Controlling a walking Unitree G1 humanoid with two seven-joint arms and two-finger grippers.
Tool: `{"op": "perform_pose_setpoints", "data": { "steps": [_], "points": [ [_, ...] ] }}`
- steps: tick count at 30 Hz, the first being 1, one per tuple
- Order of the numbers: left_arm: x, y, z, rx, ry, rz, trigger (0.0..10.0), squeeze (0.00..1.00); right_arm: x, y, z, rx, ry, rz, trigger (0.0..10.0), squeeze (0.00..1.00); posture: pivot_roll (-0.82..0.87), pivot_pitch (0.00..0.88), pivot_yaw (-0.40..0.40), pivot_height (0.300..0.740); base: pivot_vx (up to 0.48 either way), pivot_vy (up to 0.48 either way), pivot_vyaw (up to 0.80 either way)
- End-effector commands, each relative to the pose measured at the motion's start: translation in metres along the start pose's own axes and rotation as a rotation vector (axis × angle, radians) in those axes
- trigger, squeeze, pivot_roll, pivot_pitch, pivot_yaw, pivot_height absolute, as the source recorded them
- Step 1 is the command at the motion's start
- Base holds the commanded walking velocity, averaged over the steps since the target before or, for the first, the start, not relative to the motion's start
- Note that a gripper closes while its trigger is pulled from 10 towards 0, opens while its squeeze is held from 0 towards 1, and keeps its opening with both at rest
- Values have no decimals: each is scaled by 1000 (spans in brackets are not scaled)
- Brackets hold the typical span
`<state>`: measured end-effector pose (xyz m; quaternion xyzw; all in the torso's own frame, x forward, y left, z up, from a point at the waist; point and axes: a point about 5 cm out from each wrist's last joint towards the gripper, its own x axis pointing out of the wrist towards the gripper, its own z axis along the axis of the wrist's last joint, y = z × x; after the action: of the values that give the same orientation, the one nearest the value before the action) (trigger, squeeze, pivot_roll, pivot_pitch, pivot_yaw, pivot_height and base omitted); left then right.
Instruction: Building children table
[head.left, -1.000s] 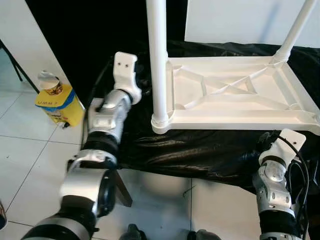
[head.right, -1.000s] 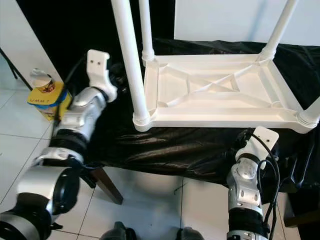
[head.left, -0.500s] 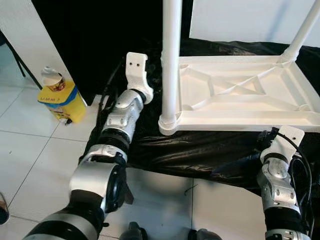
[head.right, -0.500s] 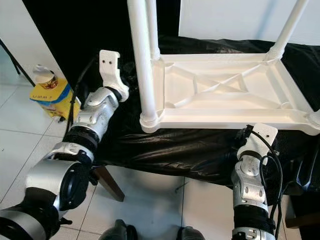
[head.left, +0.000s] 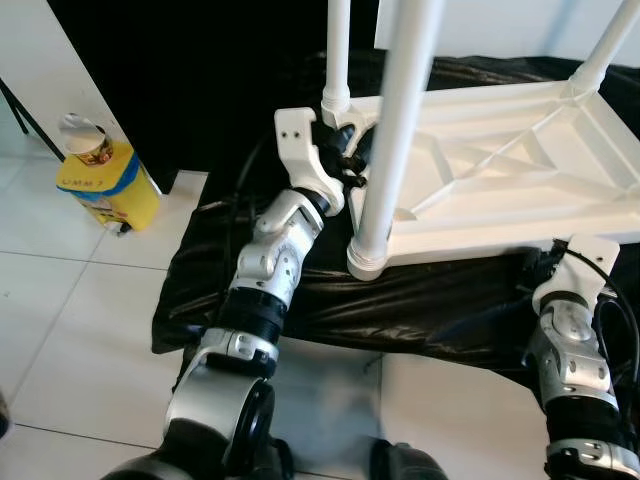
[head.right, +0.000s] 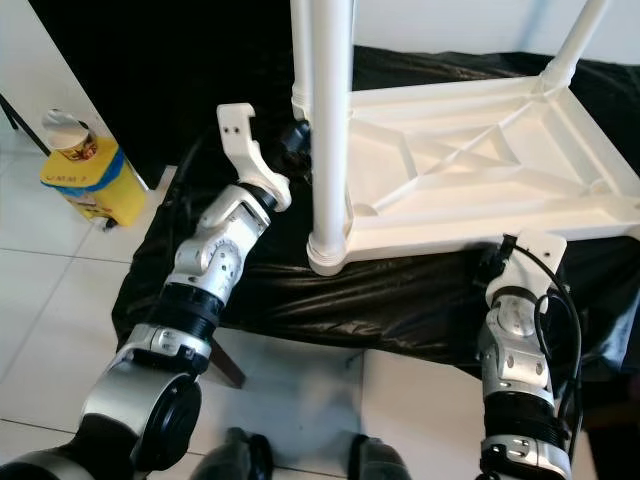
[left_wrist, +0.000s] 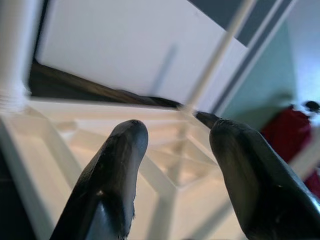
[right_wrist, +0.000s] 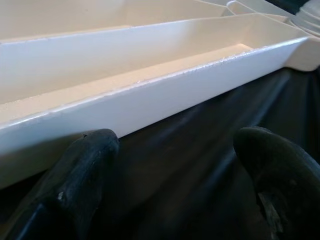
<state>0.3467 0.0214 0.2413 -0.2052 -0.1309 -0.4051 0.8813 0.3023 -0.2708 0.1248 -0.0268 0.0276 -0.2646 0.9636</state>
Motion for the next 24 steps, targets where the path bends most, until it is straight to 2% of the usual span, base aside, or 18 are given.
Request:
{"op": "perform_pose_setpoints", "data": {
  "steps": [1,3,6,8,10,13,15,21,24],
  "points": [
    [-7,-69,-12,-66,36,-778,10000,0,1,14,-1,1,24,98,10000,0,-109,219,-44,740,0,0,0],
    [-7,-69,-12,-66,36,-778,10000,0,1,14,-1,1,24,98,10000,0,-109,219,-44,740,0,0,0],
    [-16,-97,-17,-118,26,-841,10000,0,10,21,8,-8,1,173,10000,0,-98,203,-69,740,0,0,0],
    [-16,-97,-17,-118,26,-841,10000,0,10,21,8,-8,1,173,10000,0,-98,203,-69,740,0,0,0],
    [-21,-105,-19,-132,35,-842,10000,0,14,28,14,-2,-14,232,10000,0,-90,192,-77,740,0,0,0],
    [-23,-107,-19,-133,38,-838,10000,0,14,33,16,3,-18,259,10000,0,-86,188,-80,740,0,0,0],
    [-28,-110,-16,-144,36,-832,10000,0,16,41,18,8,-23,303,10000,0,-75,175,-87,740,0,0,0],
    [-31,-114,-14,-146,35,-832,10000,0,17,46,18,15,-24,321,10000,0,-59,161,-92,740,0,0,0],
    [-35,-120,-11,-143,36,-827,10000,0,19,59,22,33,-31,380,10000,0,-33,142,-92,740,0,0,0]
  ]
}}
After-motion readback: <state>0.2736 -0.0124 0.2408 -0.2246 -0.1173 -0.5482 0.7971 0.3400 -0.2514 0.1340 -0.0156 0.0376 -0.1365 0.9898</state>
